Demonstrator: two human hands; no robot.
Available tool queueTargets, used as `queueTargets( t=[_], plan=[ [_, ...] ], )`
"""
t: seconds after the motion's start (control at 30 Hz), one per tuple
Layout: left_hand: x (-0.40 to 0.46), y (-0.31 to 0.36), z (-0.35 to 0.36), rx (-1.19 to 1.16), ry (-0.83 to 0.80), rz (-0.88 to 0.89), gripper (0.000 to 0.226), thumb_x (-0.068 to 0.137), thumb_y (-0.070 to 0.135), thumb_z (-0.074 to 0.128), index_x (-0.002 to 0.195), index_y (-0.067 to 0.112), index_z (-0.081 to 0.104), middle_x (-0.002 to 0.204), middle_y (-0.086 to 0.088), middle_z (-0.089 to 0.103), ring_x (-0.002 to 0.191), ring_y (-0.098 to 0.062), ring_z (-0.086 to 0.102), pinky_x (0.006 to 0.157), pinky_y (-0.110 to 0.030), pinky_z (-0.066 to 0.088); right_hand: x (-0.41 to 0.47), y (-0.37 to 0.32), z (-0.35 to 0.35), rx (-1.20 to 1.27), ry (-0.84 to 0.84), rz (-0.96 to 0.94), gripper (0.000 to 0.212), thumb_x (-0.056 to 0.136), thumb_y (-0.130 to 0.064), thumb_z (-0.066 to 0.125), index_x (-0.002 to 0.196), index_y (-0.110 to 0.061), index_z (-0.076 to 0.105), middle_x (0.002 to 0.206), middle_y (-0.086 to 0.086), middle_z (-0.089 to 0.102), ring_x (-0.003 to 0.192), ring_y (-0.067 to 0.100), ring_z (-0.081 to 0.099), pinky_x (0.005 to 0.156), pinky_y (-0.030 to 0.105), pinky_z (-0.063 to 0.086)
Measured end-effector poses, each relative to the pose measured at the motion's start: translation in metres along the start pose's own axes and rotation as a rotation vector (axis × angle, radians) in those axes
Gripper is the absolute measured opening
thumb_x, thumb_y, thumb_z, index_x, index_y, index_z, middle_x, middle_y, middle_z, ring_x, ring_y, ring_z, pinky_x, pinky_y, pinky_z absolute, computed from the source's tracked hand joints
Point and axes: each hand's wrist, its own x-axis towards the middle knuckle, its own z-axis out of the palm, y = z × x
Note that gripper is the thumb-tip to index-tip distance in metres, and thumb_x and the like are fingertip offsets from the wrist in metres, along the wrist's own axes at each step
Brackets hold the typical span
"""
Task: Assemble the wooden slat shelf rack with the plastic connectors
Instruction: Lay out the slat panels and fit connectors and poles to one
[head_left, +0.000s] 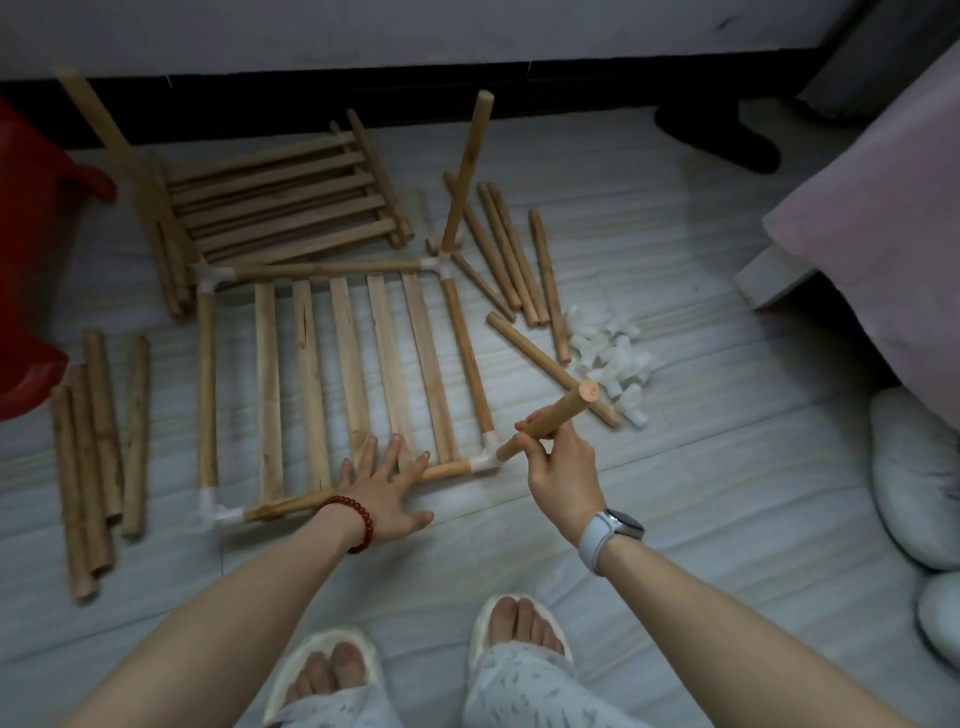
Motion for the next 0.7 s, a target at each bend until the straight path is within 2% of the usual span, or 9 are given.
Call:
queueTargets(
  t=[0.13,0.2,0.27,0.33,0.43,0.57,0.63,0.7],
  plan=[
    [0.000,0.006,-0.011,-0.006,-0.029,-0.021,0.074,0.092,0.057,0.038,0.147,0.041,-0.008,0.153,-0.001,-0.028,0.140,-0.030,-0.024,0.112,-0.058,-0.002,0.001,0.000,-0.009,-0.010,-0.163,-0.032,0.025,0.095,-0.017,0.052,0.118,-0.008,0.049,0.113,0.002,0.065,0.102,0.019,0.062,0.084,0.026,0.047],
    [0.000,0.011,-0.014,0.022,0.013,-0.023,0.070,0.094,0.055,0.036,0.148,0.039,-0.005,0.155,-0.002,-0.022,0.142,-0.032,-0.020,0.113,-0.057,-0.001,0.001,0.005,-0.012,-0.075,-0.266,-0.093,0.034,0.095,-0.018,0.051,0.128,-0.011,0.044,0.126,0.001,0.058,0.113,0.018,0.057,0.093,0.029,0.046],
    [0.003,0.014,-0.021,0.075,0.084,0.005,0.068,0.095,0.053,0.034,0.149,0.036,-0.004,0.156,-0.004,-0.018,0.142,-0.033,-0.018,0.115,-0.055,-0.001,0.010,0.019,-0.018,-0.240,-0.308,-0.168,0.044,0.093,-0.018,0.051,0.136,-0.013,0.040,0.137,0.001,0.048,0.127,0.017,0.044,0.101,0.031,0.040],
    [0.009,0.014,-0.030,0.105,0.145,0.041,0.067,0.096,0.052,0.033,0.149,0.035,-0.003,0.156,-0.005,-0.018,0.142,-0.033,-0.017,0.115,-0.056,0.001,0.027,0.036,-0.026,-0.368,-0.288,-0.153,0.049,0.091,-0.015,0.050,0.138,-0.012,0.038,0.141,0.003,0.042,0.132,0.018,0.037,0.102,0.030,0.035],
    [0.026,0.011,-0.043,0.142,0.212,0.068,0.063,0.097,0.050,0.030,0.149,0.035,-0.001,0.156,-0.004,-0.019,0.142,-0.032,-0.017,0.115,-0.056,0.003,0.067,0.066,-0.025,-0.524,-0.181,-0.006,0.049,0.089,-0.007,0.044,0.138,-0.006,0.037,0.139,0.014,0.043,0.129,0.029,0.039,0.102,0.037,0.037],
    [0.042,0.000,-0.042,0.146,0.196,0.038,0.063,0.097,0.049,0.029,0.148,0.037,-0.004,0.156,-0.005,-0.021,0.142,-0.033,-0.016,0.115,-0.053,0.000,0.102,0.096,-0.008,-0.806,-0.230,0.174,0.057,0.095,-0.018,0.042,0.145,-0.005,0.019,0.149,0.014,0.027,0.138,0.028,0.023,0.106,0.043,0.030],
    [0.047,-0.004,-0.039,0.140,0.196,0.032,0.064,0.097,0.050,0.029,0.148,0.038,-0.007,0.155,-0.005,-0.022,0.143,-0.033,-0.015,0.115,-0.052,-0.003,0.109,0.104,0.001,-0.939,-0.202,0.179,0.050,0.096,-0.022,0.042,0.140,-0.005,0.027,0.140,0.014,0.037,0.132,0.029,0.031,0.099,0.045,0.033],
    [0.048,-0.006,-0.036,0.115,0.212,0.041,0.063,0.097,0.049,0.030,0.148,0.038,-0.005,0.155,-0.004,-0.021,0.143,-0.032,-0.014,0.115,-0.051,-0.004,0.108,0.107,0.008,-1.029,-0.199,0.132,0.033,0.097,-0.021,0.040,0.127,-0.008,0.041,0.127,0.011,0.048,0.120,0.028,0.042,0.091,0.042,0.036]
  ],
)
